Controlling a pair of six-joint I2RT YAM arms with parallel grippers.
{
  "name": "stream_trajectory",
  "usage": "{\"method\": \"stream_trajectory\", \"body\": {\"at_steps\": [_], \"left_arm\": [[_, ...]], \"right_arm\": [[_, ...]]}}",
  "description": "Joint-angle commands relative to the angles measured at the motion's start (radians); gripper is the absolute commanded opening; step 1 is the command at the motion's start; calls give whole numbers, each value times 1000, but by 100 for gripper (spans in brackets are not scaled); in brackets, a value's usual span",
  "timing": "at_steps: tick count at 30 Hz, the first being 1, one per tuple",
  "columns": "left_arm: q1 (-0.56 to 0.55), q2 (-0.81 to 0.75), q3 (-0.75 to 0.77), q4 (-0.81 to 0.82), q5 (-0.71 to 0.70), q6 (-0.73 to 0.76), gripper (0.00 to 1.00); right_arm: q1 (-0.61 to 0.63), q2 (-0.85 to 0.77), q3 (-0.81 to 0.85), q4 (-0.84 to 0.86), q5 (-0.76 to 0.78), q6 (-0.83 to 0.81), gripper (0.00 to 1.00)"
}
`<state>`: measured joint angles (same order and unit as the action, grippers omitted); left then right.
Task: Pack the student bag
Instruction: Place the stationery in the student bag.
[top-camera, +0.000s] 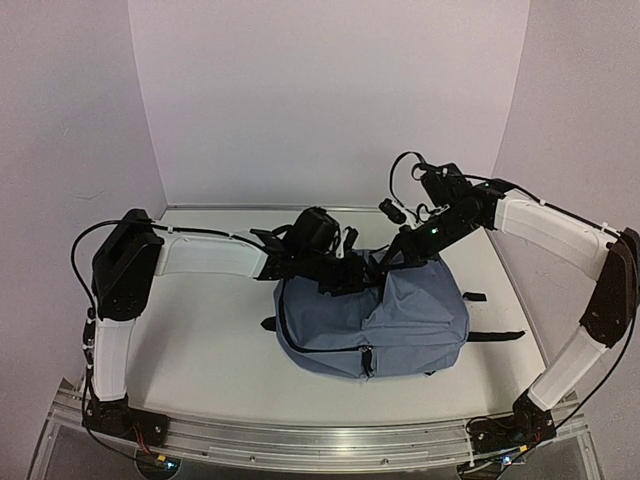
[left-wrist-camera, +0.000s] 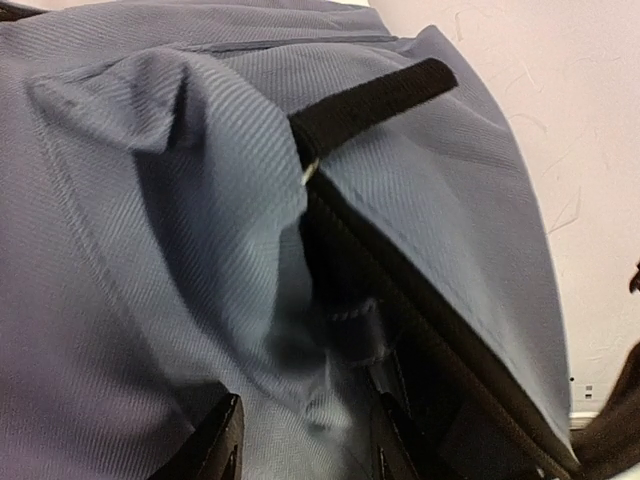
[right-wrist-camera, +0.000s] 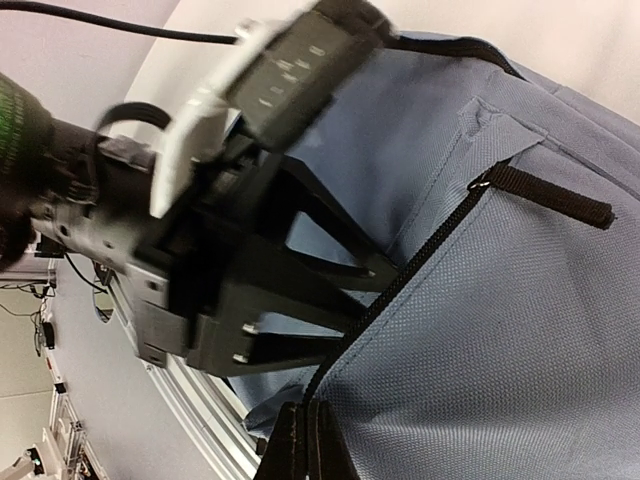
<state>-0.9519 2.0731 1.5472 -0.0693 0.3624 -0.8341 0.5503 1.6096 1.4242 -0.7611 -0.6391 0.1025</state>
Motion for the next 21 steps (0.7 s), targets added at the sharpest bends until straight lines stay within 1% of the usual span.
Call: {"method": "stream_trajectory", "body": {"at_steps": [1, 3, 5, 8, 10, 17, 21], "left_arm": [[-7, 60, 96, -46, -14, 15, 40], [-8, 76, 108, -51, -17, 9, 37], [-8, 86, 112, -53, -17, 1, 31], [-8, 70, 88, -36, -13, -3, 10], [-9, 31, 48, -17, -6, -1, 1], [-3, -157, -100, 19, 12, 39, 0], [17, -214, -168, 105, 84, 23, 0]], "right_arm": [[1, -50, 16, 71, -87, 21, 0], [0, -51, 13, 73, -91, 22, 0], [0, -53, 6, 77, -96, 22, 0], [0, -55, -7, 78, -77, 16, 0], [-4, -57, -19, 78, -46, 7, 0], [-9, -52, -54, 78, 51, -25, 0], [-8, -32, -73, 83, 46, -30, 0]]}}
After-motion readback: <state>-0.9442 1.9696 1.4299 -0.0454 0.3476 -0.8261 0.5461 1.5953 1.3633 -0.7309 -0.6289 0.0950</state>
